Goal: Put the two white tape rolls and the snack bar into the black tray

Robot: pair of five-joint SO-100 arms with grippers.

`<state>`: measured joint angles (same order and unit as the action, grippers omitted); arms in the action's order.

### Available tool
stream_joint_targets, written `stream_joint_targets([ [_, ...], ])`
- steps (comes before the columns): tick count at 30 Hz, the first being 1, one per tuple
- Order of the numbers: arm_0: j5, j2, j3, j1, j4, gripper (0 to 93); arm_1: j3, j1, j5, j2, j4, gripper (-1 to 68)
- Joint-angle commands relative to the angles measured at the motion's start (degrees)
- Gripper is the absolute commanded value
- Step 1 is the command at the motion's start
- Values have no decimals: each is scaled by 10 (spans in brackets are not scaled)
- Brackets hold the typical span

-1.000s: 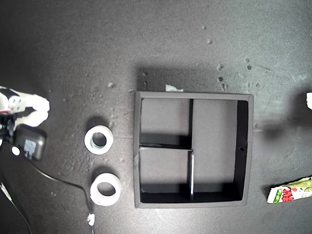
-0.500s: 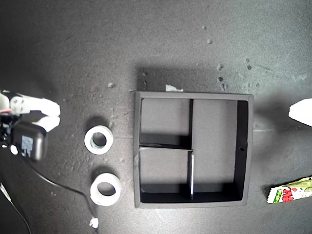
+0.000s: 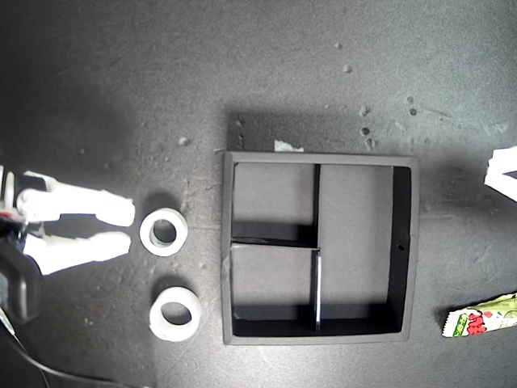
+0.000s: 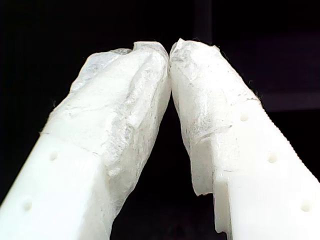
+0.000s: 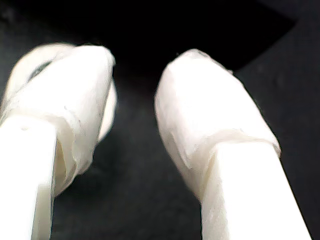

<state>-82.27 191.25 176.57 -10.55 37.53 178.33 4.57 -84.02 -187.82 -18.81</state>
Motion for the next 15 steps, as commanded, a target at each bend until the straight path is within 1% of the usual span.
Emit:
stream_joint_targets([
  [1,44,26,-6,0,-22,98,7,-4,35,-4,40,-3],
  [4,75,26,-72,12,22,106,-11,-7,69,-4,53,-3],
  [6,91,13,-129,18,60,109,-60,-4,102,-4,25,-3],
  [9,120,-104,-241,17,73,115,-192,12,170,5,-71,3],
  [11,134,-236,-333,8,75,119,-291,25,210,16,-144,48],
  [13,143,-377,-438,-7,97,123,-395,30,239,58,-221,89],
  [15,145,-506,-536,-22,134,125,-496,18,259,131,-279,107],
])
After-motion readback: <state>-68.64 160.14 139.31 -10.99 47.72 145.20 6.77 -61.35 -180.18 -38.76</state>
